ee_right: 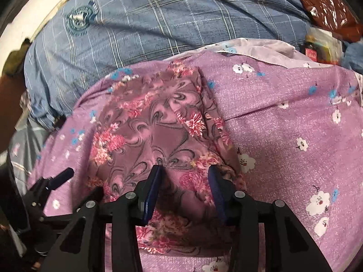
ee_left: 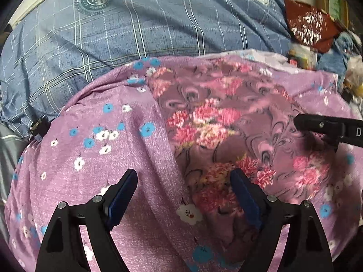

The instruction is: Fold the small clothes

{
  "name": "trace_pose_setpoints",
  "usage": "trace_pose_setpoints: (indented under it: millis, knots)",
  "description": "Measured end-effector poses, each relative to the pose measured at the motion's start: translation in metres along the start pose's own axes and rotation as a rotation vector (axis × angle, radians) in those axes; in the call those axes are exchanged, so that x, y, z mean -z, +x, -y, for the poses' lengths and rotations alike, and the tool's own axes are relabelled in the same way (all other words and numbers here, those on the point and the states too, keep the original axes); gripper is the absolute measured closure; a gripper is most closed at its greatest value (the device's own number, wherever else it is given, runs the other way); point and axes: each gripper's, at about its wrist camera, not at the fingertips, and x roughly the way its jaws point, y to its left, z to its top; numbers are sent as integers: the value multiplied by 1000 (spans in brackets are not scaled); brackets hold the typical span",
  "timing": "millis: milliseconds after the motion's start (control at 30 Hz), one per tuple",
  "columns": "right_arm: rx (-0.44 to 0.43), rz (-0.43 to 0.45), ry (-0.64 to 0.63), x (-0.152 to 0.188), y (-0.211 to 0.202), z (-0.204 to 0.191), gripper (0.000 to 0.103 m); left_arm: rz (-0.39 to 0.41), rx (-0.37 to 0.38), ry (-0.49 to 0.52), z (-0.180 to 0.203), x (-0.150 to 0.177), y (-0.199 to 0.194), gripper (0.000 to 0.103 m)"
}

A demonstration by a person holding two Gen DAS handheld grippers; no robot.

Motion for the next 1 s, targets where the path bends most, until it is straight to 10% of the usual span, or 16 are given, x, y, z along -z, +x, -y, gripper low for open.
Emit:
trace_pose_setpoints:
  millis: [167,333,700,800,1000]
  knots:
    - [-20,88,-5,-7,-21,4,59,12,14,-93,-24,-6,1,19]
    - [-4,-72,15,-6,15,17,58,-55,43,-140,-30,-7,24,18]
    - [-224,75,50,-51,8,6,57,44,-6,-194,-32,-16,20,19]
    - [-180,-7,115,-53,45,7,57,-54,22,-143,-23,-11,43,19]
    - [-146,44,79,-49,31,3,58,18,-4,-143,-24,-13,24,19]
